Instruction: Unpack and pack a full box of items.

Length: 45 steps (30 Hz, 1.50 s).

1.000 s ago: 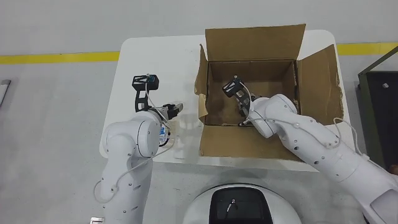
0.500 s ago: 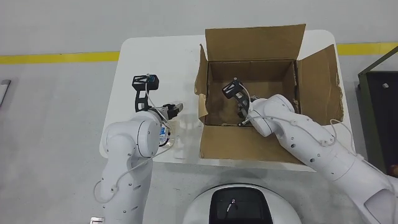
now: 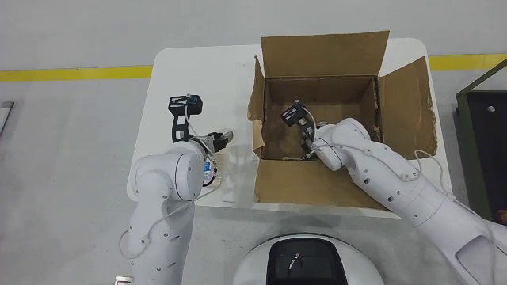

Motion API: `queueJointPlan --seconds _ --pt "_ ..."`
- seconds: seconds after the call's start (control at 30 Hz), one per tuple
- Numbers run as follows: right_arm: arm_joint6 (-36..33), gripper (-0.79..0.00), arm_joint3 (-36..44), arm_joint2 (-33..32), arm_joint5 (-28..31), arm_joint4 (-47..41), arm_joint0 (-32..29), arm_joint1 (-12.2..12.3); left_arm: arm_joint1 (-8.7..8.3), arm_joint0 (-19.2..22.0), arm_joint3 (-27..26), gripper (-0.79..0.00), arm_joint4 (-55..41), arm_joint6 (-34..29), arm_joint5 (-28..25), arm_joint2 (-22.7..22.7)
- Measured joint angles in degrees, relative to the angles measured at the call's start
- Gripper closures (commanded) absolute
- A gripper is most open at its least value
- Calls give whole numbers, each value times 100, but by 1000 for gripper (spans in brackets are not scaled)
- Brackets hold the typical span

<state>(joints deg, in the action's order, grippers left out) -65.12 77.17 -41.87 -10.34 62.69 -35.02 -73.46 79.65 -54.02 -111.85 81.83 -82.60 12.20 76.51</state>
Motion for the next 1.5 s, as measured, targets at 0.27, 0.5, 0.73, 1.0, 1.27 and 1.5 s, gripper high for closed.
queueJointPlan --seconds 0.27,0.5,0.73,1.0,1.27,1.5 --pt "23 0 -101 -49 28 13 32 -89 0 0 0 -785 0 0 0 0" --pt "252 0 535 -574 -7 -74 -181 -15 0 0 0 -785 0 0 0 0" --pt "588 0 2043 -1850 107 -249 -934 254 0 0 0 -785 0 0 0 0" --pt "1208 0 4133 -3541 547 -701 -2262 493 0 0 0 -785 0 0 0 0" --pt "1306 0 4315 -3743 619 -758 -2436 511 0 0 0 -785 0 0 0 0" --pt "1352 0 4338 -3768 605 -780 -2462 510 0 0 0 -785 0 0 0 0"
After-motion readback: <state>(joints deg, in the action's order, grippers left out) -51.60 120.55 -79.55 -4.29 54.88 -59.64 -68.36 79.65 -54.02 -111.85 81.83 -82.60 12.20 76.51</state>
